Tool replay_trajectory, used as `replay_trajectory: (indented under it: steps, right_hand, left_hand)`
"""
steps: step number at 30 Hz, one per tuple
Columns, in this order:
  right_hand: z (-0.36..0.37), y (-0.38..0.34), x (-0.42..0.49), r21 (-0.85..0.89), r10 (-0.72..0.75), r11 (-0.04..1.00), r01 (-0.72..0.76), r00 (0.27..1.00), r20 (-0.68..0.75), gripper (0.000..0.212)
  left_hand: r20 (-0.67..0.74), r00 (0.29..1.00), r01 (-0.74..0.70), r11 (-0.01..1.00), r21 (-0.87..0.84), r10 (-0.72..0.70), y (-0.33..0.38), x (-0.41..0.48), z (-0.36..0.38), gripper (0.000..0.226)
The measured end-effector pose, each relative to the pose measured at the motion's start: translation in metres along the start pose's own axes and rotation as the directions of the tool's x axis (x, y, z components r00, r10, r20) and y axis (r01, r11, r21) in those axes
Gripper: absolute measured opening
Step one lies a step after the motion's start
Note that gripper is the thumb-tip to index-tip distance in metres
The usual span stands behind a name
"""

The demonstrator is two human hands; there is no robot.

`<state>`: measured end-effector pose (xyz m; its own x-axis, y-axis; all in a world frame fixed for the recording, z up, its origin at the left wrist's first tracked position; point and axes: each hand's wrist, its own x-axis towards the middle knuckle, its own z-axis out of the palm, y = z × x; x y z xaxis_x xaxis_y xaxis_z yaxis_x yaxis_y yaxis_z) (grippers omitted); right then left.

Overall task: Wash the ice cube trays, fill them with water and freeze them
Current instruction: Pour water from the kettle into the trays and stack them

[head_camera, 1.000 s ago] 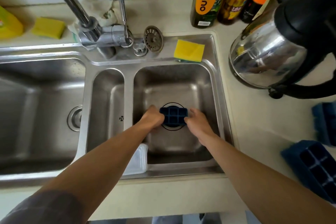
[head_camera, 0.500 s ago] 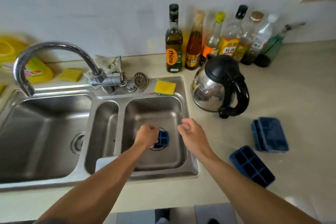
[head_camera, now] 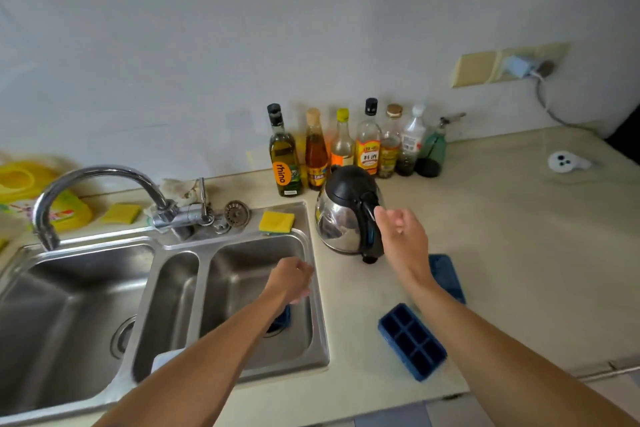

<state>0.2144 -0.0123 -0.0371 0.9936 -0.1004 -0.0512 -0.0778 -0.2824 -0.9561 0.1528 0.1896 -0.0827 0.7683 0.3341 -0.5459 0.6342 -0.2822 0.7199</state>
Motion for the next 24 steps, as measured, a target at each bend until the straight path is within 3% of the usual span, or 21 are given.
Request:
replay_trajectory:
  steps: [4, 8, 14, 24]
  right_hand:
    - [0.013, 0.009, 0.020, -0.031, -0.003, 1.000, 0.000, 0.995, -0.096, 0.030]
    - [0.027, 0.026, 0.040, -0.049, 0.053, 0.997, -0.058, 0.994, -0.093, 0.051]
    - [0.047, 0.038, 0.055, 0.127, 0.136, 0.983, -0.130, 0.990, -0.042, 0.064]
    - [0.076, 0.023, 0.008, 0.217, 0.289, 0.939, -0.267, 0.954, -0.080, 0.068]
  left_hand:
    - [0.036, 0.999, 0.014, 0.999, -0.030, -0.012, 0.020, 0.030, -0.004, 0.022]
    - [0.115, 0.993, 0.012, 0.995, -0.101, 0.000, 0.027, 0.058, -0.005, 0.017]
    - [0.187, 0.982, -0.012, 0.986, -0.164, 0.043, 0.008, 0.086, -0.008, 0.025]
    - [0.204, 0.979, 0.073, 0.937, -0.341, -0.002, -0.003, 0.121, -0.021, 0.034]
